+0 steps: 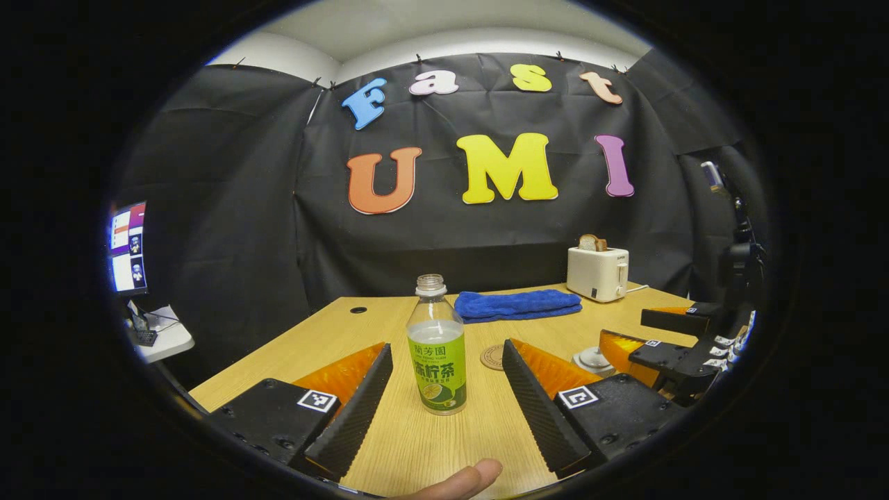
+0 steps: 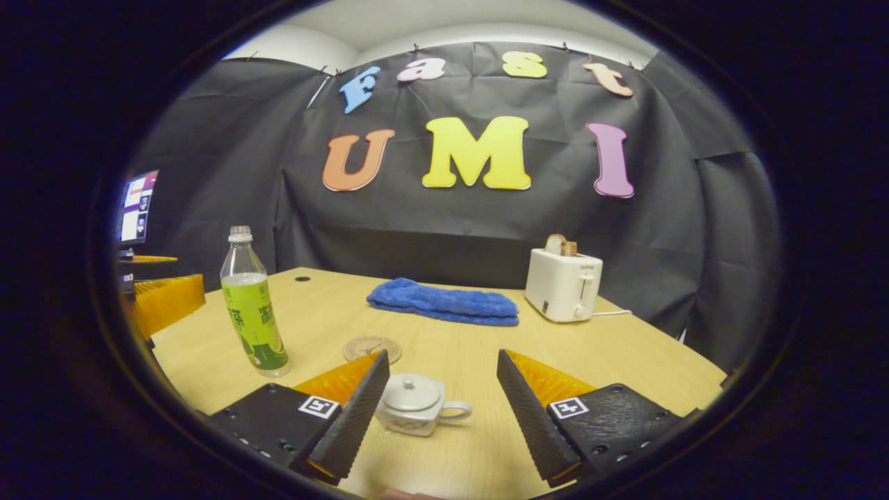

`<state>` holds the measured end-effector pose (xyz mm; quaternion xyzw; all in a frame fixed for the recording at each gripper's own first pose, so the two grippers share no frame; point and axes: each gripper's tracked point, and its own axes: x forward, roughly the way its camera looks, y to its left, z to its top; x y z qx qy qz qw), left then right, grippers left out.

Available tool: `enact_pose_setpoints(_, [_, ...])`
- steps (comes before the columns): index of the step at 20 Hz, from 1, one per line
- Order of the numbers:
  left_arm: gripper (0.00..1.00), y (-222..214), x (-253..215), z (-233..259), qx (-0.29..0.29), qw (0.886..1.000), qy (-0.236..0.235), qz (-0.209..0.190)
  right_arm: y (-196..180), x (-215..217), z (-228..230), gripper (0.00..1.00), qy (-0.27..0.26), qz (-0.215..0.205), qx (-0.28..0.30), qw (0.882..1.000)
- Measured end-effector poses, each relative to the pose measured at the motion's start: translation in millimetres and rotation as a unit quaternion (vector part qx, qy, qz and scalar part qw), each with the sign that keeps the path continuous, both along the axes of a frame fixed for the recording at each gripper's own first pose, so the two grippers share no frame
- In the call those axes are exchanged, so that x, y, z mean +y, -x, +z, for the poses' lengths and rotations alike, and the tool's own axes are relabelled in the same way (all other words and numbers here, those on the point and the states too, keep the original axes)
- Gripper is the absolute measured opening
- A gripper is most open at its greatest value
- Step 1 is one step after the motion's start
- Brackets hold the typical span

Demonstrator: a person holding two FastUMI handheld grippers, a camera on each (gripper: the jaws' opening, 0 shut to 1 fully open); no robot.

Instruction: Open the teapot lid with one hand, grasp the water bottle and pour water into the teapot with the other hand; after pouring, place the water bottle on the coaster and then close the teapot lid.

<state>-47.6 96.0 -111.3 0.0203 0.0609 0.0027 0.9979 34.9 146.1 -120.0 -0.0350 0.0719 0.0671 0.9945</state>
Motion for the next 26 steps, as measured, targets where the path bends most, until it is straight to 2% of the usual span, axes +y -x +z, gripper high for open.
enact_pose_setpoints(2, [1.0, 1.1, 3.2, -2.6, 0.002, 1.0, 0.0, 0.001, -7.2, 1.9, -8.7, 0.87, -0.01, -0.005, 0.017, 1.0])
enact_pose_setpoints(3, [0.99, 1.5, 4.2, -3.3, 0.001, 1.0, 0.001, 0.0, -10.7, 6.0, -17.2, 0.79, -0.013, -0.002, 0.025, 1.0])
enact_pose_setpoints(4, [0.99, 0.9, 4.2, -4.4, 0.001, 1.0, 0.0, -0.001, -13.3, 9.9, -21.9, 0.76, -0.012, 0.0, 0.035, 0.999])
enact_pose_setpoints(5, [0.99, 0.2, 4.2, -4.5, 0.001, 1.0, -0.001, -0.001, -14.7, 15.8, -20.7, 0.66, -0.018, 0.008, 0.028, 0.999])
enact_pose_setpoints(7, [0.99, 1.3, 4.4, -5.5, 0.001, 1.0, -0.002, -0.002, -17.5, 20.8, -17.6, 0.53, -0.014, 0.009, 0.022, 1.0])
enact_pose_setpoints(8, [0.99, 1.4, 4.4, -7.3, 0.002, 1.0, -0.004, -0.003, -19.1, 25.1, -22.9, 0.54, -0.009, 0.018, 0.032, 0.999])
enact_pose_setpoints(9, [0.99, 0.6, 3.6, -8.0, 0.003, 1.0, -0.005, -0.003, -16.0, 31.1, -22.5, 0.34, -0.01, 0.026, 0.026, 0.999])
enact_pose_setpoints(10, [0.99, 0.0, 3.7, -8.1, 0.003, 1.0, -0.006, -0.003, -22.8, 29.0, -25.1, 0.19, -0.004, 0.026, 0.024, 0.999])
enact_pose_setpoints(15, [0.99, 0.4, 4.4, -10.7, 0.007, 1.0, -0.001, -0.002, -21.8, 28.8, -26.6, 0.19, -0.038, 0.045, 0.02, 0.998])
enact_pose_setpoints(19, [1.0, 2.1, 7.2, -12.2, 0.008, 1.0, -0.006, 0.003, -26.3, 23.2, -29.4, 0.19, -0.03, 0.033, 0.017, 0.999])
enact_pose_setpoints(20, [0.99, 1.7, 7.4, -12.8, 0.009, 1.0, -0.007, 0.003, -21.1, 22.6, -24.7, 0.02, -0.027, 0.033, 0.015, 0.999])
enact_pose_setpoints(23, [0.99, 2.0, 7.0, -14.9, 0.015, 1.0, -0.005, 0.003, -25.1, 23.6, -22.3, 0.0, -0.024, 0.045, 0.012, 0.999])
enact_pose_setpoints(26, [0.99, -0.7, 9.5, -14.4, 0.018, 1.0, -0.001, 0.005, -25.9, 12.6, -7.0, 0.0, -0.028, 0.027, 0.007, 0.999])
